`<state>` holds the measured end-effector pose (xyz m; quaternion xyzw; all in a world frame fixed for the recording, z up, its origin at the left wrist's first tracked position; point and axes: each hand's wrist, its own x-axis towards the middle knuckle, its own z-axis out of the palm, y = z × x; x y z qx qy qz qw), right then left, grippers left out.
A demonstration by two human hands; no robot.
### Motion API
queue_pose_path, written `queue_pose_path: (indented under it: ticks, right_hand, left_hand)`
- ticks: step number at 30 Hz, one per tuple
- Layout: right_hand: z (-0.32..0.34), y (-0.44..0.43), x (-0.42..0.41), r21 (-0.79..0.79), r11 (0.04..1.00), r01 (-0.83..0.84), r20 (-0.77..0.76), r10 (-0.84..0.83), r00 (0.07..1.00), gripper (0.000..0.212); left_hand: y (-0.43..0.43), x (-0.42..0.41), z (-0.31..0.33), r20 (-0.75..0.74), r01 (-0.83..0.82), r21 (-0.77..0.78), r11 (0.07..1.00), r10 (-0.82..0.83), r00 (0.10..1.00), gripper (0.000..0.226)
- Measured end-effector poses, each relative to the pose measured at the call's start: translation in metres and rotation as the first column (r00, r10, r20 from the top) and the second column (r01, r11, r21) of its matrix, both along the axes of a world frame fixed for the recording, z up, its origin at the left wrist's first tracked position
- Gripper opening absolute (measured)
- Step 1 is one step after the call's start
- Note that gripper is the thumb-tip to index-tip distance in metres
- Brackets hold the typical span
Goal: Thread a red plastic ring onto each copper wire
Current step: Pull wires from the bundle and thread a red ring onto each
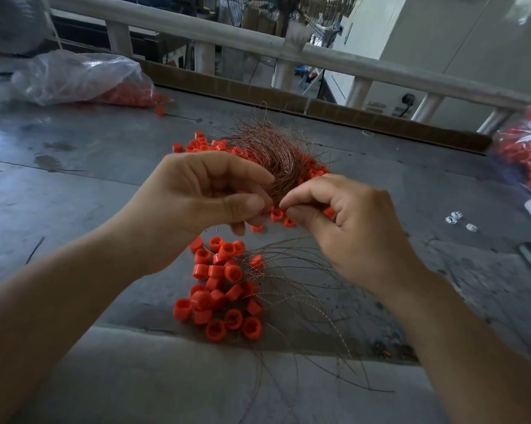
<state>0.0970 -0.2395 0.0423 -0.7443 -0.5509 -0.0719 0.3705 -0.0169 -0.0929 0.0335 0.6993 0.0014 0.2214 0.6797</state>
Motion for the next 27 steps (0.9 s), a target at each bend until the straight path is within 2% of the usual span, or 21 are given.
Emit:
queue_pose_path:
  ticks: [5, 7, 9, 11, 14, 18, 21, 23, 25, 27]
  right_hand:
    - [0.011, -0.007, 0.007, -0.02, 0.997, 0.08, -0.111, -0.082, 0.99, 0.03]
    - [0.012, -0.009, 0.013, -0.079, 0.993, 0.088, -0.179, -0.101, 0.979, 0.028]
    - [0.012, -0.01, 0.019, -0.209, 0.975, 0.076, -0.233, -0.126, 0.964, 0.023]
    - [0.01, -0.012, 0.023, -0.337, 0.94, 0.048, -0.263, -0.144, 0.954, 0.02]
    - [0.009, -0.014, 0.027, -0.454, 0.891, 0.032, -0.247, -0.16, 0.956, 0.015]
    - [0.012, -0.016, 0.028, -0.531, 0.847, -0.004, -0.225, -0.136, 0.965, 0.011]
    - [0.011, -0.014, 0.026, -0.577, 0.817, -0.02, -0.215, -0.128, 0.968, 0.009]
    - [0.009, -0.011, 0.027, -0.54, 0.841, 0.011, -0.206, -0.145, 0.968, 0.014]
    - [0.009, -0.011, 0.028, -0.477, 0.877, 0.054, -0.198, -0.167, 0.966, 0.016]
    - [0.009, -0.012, 0.028, -0.42, 0.904, 0.086, -0.205, -0.187, 0.961, 0.017]
  left_hand:
    - [0.008, 0.0, 0.005, -0.001, -0.175, -0.124, 0.977, 0.177, 0.984, 0.019]
    - [0.01, -0.001, 0.006, -0.027, -0.194, -0.112, 0.975, 0.192, 0.981, 0.018]
    - [0.01, 0.0, 0.003, -0.116, -0.194, -0.034, 0.98, 0.189, 0.975, 0.02]
    - [0.01, 0.003, -0.003, -0.197, -0.23, 0.138, 0.963, 0.255, 0.947, 0.023]
    - [0.011, 0.006, -0.01, -0.237, -0.224, 0.405, 0.886, 0.339, 0.91, 0.023]
    - [0.011, 0.007, -0.012, -0.307, -0.071, 0.524, 0.849, 0.265, 0.914, 0.026]
    - [0.01, 0.007, -0.012, -0.305, -0.034, 0.523, 0.852, 0.224, 0.925, 0.021]
    - [0.011, 0.006, -0.01, -0.276, -0.058, 0.488, 0.871, 0.217, 0.936, 0.03]
    - [0.015, 0.006, -0.01, -0.244, -0.148, 0.422, 0.895, 0.269, 0.932, 0.031]
    - [0.023, 0.009, -0.011, -0.216, -0.281, 0.396, 0.874, 0.387, 0.897, 0.02]
